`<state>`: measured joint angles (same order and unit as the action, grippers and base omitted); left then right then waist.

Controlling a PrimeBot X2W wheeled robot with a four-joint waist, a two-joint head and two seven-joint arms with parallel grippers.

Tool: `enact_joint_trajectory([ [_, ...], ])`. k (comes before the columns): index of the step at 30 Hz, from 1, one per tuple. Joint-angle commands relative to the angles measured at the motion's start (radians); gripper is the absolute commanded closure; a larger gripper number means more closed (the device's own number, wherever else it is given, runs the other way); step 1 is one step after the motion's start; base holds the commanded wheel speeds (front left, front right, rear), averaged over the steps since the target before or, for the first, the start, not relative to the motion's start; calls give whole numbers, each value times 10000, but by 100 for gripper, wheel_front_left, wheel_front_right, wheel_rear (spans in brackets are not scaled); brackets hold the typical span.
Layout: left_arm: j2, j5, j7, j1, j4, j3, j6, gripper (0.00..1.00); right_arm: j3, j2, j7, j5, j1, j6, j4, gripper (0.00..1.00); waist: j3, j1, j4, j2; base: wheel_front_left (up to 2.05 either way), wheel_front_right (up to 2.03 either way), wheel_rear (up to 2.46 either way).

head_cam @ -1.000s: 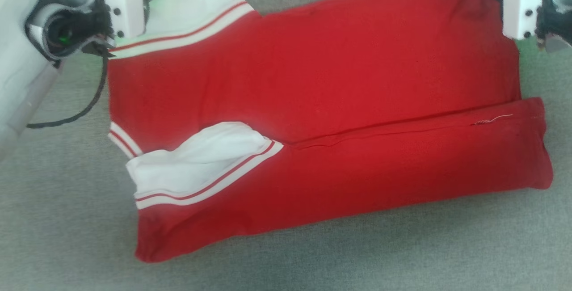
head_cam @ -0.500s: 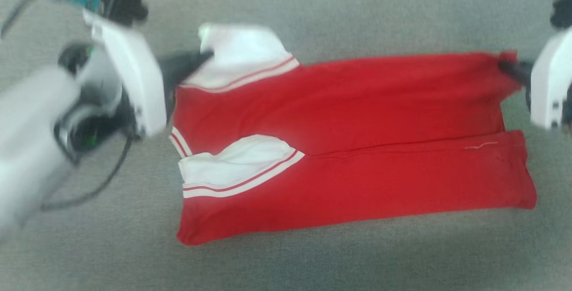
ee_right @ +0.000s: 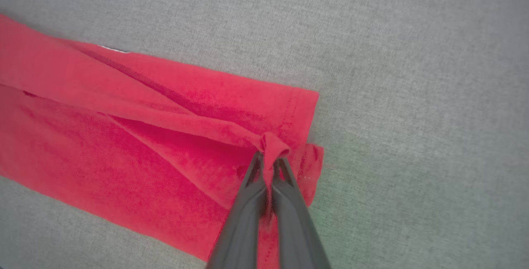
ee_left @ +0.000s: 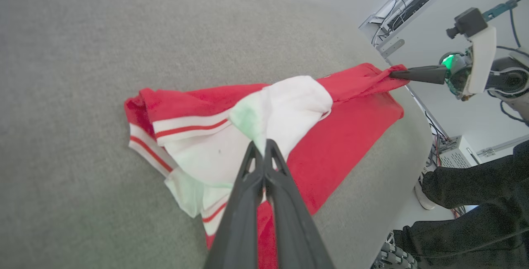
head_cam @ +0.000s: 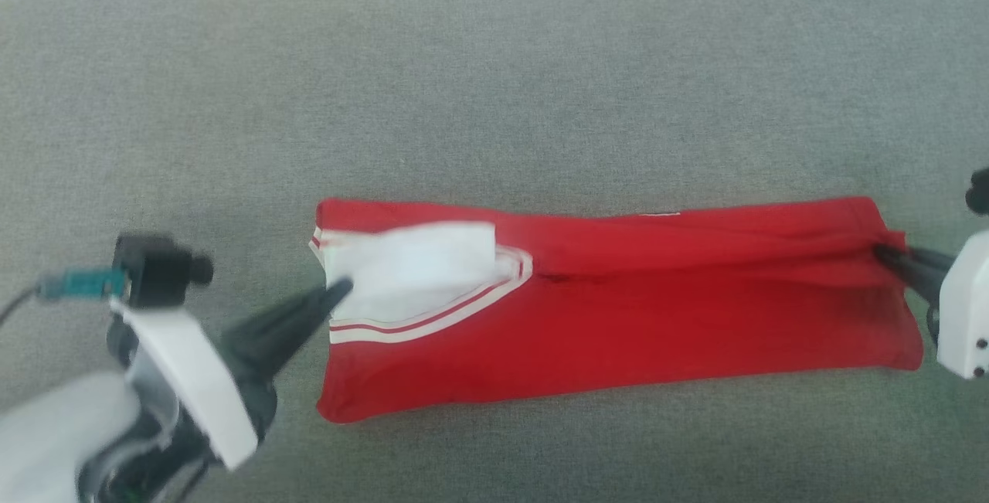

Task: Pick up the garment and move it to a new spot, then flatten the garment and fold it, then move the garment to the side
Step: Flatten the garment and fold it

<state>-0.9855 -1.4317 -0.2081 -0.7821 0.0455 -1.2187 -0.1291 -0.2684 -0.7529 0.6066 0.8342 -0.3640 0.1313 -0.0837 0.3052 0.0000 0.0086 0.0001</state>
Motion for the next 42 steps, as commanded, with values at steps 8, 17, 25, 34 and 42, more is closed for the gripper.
enact_joint_trajectory([
  [8, 101, 597, -526, 1568, -14, -12, 228, 100, 715, 617, -590, -369, 1131, -11, 210, 100, 188, 0, 54, -1, 0, 0, 0],
  [17, 1200, 1134, -569, 1659, -1614, -77, 126, 100, 689, 1090, -1137, -703, 861, -11, -397, 59, 522, 0, 27, -1, 0, 0, 0],
  [25, 1834, 1429, -575, 2598, -1871, 1529, 40, 0, 1395, 925, -947, 321, 1257, -6, -398, 0, 122, 0, 258, -1, 0, 0, 0],
  [34, 2979, 2636, -578, 4324, -2165, 4022, -1, 0, 2550, 842, -223, 841, 1717, -6, -1213, 0, -171, 0, 1117, -1, 0, 0, 0],
  [42, 4706, 4368, -579, 5382, -3226, 6307, -16, 0, 2822, 1258, 1092, 888, 1863, -4, -2186, 0, -315, 0, 1895, -1, 0, 0, 0],
])
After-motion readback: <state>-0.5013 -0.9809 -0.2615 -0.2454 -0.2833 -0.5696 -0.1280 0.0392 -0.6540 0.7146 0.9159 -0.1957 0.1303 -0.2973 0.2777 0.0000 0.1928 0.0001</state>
